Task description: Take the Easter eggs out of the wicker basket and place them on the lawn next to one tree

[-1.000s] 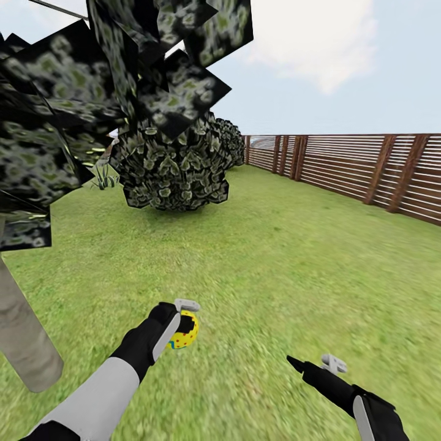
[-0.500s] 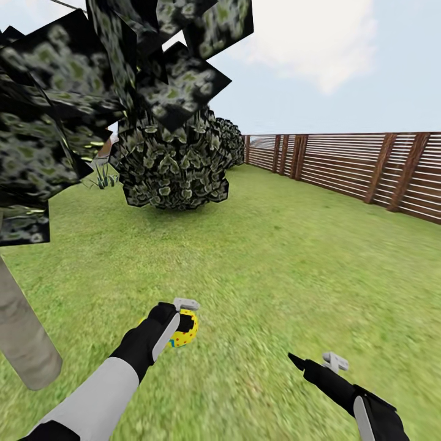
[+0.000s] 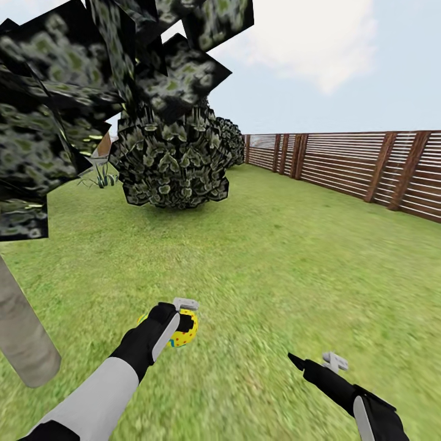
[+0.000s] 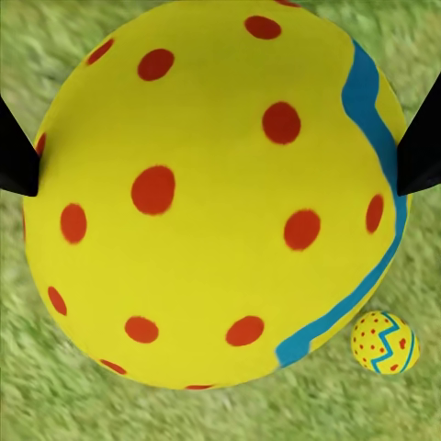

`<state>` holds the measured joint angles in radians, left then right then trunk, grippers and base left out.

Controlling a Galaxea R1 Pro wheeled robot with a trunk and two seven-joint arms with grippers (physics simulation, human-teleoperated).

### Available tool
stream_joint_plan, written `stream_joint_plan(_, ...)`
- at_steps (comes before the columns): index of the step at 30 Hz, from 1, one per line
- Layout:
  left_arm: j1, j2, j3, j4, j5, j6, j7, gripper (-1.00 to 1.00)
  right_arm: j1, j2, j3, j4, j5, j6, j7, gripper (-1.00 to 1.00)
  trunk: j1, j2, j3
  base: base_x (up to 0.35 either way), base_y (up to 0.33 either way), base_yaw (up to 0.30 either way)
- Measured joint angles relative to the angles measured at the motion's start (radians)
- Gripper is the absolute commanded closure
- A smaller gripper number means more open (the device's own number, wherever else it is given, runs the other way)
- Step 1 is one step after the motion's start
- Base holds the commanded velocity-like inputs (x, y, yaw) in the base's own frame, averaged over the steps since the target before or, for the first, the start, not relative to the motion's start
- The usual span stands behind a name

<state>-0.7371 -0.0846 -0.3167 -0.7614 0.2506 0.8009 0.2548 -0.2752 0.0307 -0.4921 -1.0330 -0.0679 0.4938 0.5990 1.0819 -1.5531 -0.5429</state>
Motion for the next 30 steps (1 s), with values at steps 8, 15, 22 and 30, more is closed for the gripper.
stream_joint_plan(8,0.000,0.001,-0.001,0.000,-0.001,0.000,0.000,1.00,0.000,0.001,0.009,0.000,0.007,0.002,-0.003,-1.00,0.031,-0.056,-0.027,0.000,0.000,0.213)
stream_joint_plan(15,0.000,0.001,-0.001,0.000,-0.002,-0.001,0.000,1.00,0.000,0.001,0.009,0.000,0.007,0.002,-0.003,-1.00,0.058,-0.105,-0.054,0.000,0.000,0.247)
stream_joint_plan(22,0.000,0.001,-0.001,0.000,-0.004,-0.010,0.000,1.00,0.000,0.001,0.010,0.000,0.008,0.002,-0.003,-1.00,0.084,-0.154,-0.082,0.000,0.000,0.243)
stream_joint_plan(30,0.000,0.002,-0.002,0.001,-0.004,-0.013,0.000,1.00,0.000,0.002,0.011,0.000,0.008,0.002,-0.003,-1.00,0.115,-0.210,-0.114,0.000,0.000,0.243)
